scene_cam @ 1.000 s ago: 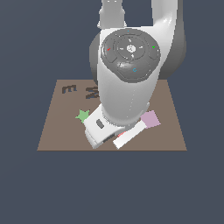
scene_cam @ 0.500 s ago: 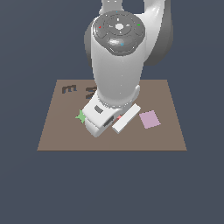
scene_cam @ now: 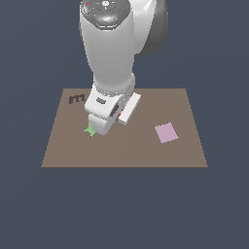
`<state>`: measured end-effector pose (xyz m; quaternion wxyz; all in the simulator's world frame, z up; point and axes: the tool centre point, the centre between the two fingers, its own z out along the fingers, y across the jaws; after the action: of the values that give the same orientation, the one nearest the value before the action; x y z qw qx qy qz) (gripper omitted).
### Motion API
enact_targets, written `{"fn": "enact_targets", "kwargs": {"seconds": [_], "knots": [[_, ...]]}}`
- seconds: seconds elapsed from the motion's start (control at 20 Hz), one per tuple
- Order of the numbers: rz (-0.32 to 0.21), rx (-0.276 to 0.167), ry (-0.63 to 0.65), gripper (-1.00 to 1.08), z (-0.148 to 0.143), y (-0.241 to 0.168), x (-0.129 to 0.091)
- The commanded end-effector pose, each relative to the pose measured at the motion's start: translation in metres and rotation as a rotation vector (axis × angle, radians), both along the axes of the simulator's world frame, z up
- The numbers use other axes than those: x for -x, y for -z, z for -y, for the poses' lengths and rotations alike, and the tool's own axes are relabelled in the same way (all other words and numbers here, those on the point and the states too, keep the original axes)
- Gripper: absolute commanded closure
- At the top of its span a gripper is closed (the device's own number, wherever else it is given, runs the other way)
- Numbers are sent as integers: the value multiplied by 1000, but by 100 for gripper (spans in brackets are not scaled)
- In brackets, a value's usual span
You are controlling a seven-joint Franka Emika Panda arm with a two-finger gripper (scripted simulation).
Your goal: Insert a designated object into the corresponding slot on a board.
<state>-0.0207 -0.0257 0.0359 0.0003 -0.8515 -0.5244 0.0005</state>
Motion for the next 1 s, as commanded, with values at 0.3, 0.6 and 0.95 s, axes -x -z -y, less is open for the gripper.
{"fn": "enact_targets", "kwargs": {"seconds": [0.3, 0.6, 0.95], "knots": [[1, 0, -264, 108, 47, -2, 44], [1, 0, -432, 108, 82, -2, 64], [1, 1, -580, 108, 117, -3, 75]]}}
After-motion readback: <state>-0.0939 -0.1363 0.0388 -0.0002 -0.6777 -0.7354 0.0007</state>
